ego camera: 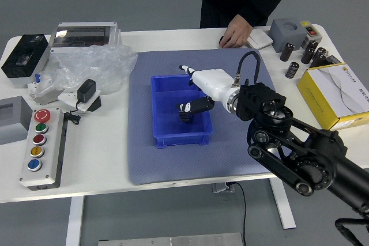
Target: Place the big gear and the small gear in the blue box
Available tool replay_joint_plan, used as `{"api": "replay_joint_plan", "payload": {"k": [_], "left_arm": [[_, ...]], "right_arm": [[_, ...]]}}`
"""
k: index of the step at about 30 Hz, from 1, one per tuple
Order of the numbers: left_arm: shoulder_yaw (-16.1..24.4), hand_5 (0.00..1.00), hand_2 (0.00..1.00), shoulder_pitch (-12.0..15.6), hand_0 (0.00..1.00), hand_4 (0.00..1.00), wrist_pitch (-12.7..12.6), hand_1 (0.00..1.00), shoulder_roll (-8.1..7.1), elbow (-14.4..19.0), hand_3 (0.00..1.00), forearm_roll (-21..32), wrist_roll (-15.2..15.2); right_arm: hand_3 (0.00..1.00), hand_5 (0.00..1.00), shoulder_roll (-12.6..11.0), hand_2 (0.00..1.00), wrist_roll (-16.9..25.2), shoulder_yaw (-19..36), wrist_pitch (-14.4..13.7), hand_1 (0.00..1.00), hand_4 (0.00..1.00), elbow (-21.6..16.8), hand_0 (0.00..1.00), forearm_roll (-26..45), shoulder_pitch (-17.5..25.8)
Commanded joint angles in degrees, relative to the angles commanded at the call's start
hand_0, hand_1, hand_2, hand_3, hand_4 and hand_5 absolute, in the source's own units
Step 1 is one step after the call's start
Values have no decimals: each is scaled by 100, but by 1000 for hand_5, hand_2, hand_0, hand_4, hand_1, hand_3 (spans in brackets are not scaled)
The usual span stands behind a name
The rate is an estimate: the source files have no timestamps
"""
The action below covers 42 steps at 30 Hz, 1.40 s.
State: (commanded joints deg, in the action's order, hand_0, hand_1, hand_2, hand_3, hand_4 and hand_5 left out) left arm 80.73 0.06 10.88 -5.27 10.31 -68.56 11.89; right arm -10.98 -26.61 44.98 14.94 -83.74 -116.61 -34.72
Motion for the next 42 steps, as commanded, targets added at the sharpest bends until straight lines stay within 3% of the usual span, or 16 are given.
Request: {"api": "replay_joint_plan", "payload": {"k": [8,9,10,15,16,21,22,27,28,30,42], "left_arm": [[4,256,826,-10,805,682,-9,833,-7,0,850,48,-5],[4,256,826,-10,805,682,-10,833,-7,0,850,52,-6],[4,256,826,-12,805,682,-10,833,-7,0,850,54,-5],[9,256,826,-27,805,682,-11,833,-2,0,850,62,-11],[10,255,826,-30,805,682,-10,833,-1,0,850,62,-12],[18,255,826,-42,805,682,-10,833,2,0,850,56,-13],[19,255,826,-43,804,682,-10,831,2,0,850,55,-12],[23,255,826,-39,804,682,-10,831,4,0,850,53,-6],[22,255,826,-39,804,683,-10,832,5,0,851,53,-6],[23,255,826,-38,804,683,-10,832,6,0,851,52,-6],[28,255,825,-38,804,682,-8,832,7,0,851,42,-5]], "right_arm": [[998,572,-422,776,203,452,-291,613,832,-63,567,238,83],[998,572,-481,776,232,495,-323,613,832,-21,567,268,90],[930,503,-535,736,259,528,-351,602,778,24,555,294,94],[930,503,-772,736,542,508,-581,602,778,497,555,514,53],[841,405,-788,711,601,482,-625,622,716,597,572,561,38],[841,405,-786,711,872,291,-777,622,716,1196,572,809,-76],[822,427,-775,761,909,242,-783,727,740,1323,709,866,-106],[822,427,-699,761,970,91,-756,727,740,1903,709,1045,-230],[741,447,-681,785,967,75,-748,748,756,2012,730,1066,-253],[741,447,-649,785,946,50,-726,748,756,2182,730,1087,-297],[730,406,-563,775,824,-60,-615,716,732,2573,716,1015,-418]]}}
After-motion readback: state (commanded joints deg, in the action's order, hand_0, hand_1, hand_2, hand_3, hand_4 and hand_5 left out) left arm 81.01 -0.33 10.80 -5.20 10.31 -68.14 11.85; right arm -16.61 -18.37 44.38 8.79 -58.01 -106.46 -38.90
